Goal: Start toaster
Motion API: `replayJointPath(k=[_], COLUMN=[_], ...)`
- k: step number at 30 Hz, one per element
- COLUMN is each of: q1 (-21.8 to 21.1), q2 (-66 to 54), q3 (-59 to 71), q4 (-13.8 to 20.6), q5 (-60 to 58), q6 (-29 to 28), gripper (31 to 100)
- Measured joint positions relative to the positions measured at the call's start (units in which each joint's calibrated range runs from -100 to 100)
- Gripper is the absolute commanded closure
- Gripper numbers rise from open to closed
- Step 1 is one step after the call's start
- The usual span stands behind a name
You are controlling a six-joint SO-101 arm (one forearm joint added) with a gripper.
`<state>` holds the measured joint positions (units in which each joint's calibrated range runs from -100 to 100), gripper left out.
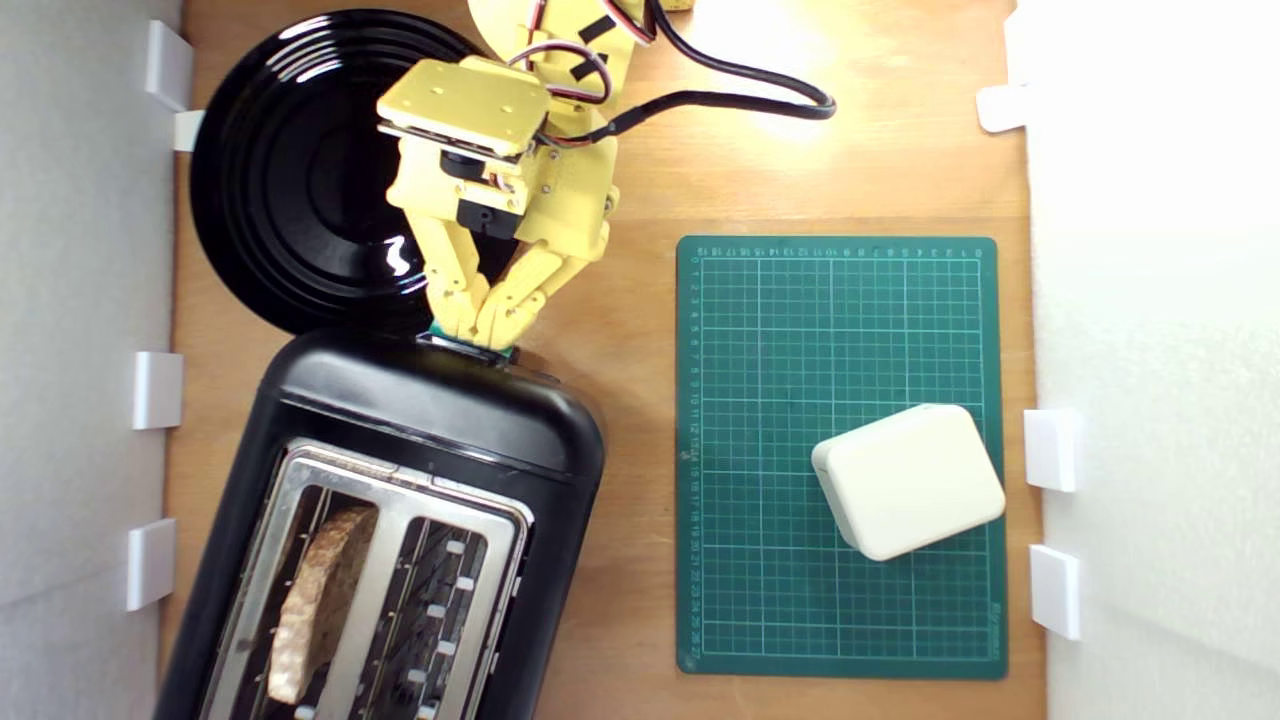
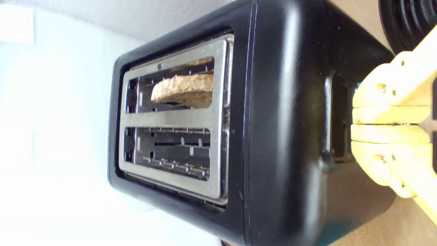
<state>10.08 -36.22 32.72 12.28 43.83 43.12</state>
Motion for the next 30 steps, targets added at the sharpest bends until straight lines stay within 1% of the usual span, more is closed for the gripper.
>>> replayJointPath(k=[2, 6, 10, 17, 24, 30], q1=[0.4, -0.3, 0.5, 0.5, 0.4, 0.5], q2=[0.0, 0.0, 0.0, 0.0, 3.2, 5.8], q3=[0.0, 0.0, 0.0, 0.0, -0.2, -0.2], q4=[0.6, 0.0, 0.0, 0.0, 0.6, 0.1], q5=[0.0, 0.0, 0.0, 0.0, -0.7, -0.7], q6=[0.0, 0.1, 0.0, 0.0, 0.0, 0.0], gripper=[98.9, 98.9, 98.9, 98.9, 98.9, 98.9])
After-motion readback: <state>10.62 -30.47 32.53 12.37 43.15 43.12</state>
